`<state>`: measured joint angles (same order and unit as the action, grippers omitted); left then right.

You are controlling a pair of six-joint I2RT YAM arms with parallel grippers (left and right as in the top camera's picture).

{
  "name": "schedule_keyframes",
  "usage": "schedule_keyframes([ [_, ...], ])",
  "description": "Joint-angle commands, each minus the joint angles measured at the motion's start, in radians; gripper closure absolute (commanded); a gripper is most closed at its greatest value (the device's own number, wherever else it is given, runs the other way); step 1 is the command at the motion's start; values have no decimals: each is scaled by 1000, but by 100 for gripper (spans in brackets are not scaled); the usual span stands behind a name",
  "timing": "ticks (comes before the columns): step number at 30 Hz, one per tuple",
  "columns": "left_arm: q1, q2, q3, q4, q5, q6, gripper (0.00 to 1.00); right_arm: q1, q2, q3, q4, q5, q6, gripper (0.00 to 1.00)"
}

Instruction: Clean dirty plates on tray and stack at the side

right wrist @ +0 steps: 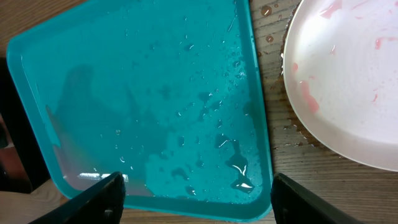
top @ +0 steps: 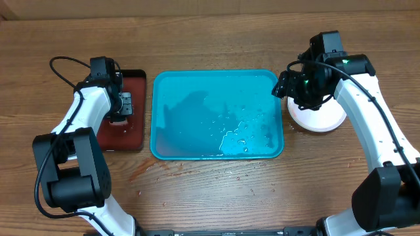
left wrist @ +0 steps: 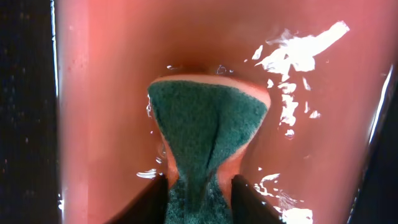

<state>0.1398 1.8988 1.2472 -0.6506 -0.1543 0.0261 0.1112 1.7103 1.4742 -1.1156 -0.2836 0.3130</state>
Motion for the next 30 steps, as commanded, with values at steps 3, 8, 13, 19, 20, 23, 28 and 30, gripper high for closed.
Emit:
schedule_keyframes([
  [3,-4,-24,60,-85,-8,31,0,0,-7,14,3,2,-30,23],
  [8,-4,-66,190,-207,-12,30,0,0,-31,15,2,2,-30,23],
  [13,-17,-148,360,-343,56,19,0,0,-93,83,-46,8,-58,23],
  [19,-38,-276,465,-465,248,-28,0,0,-190,323,-195,130,-59,22],
  [20,-37,-289,465,-473,262,-29,0,0,-206,369,-224,150,-59,22],
  [23,-37,-303,465,-475,262,-29,0,0,-253,483,-299,198,-59,20],
  [28,-37,-294,465,-475,259,-29,0,0,-345,620,-393,265,-59,0],
  [30,-37,-292,465,-475,259,-29,0,0,-417,655,-430,265,-59,0],
])
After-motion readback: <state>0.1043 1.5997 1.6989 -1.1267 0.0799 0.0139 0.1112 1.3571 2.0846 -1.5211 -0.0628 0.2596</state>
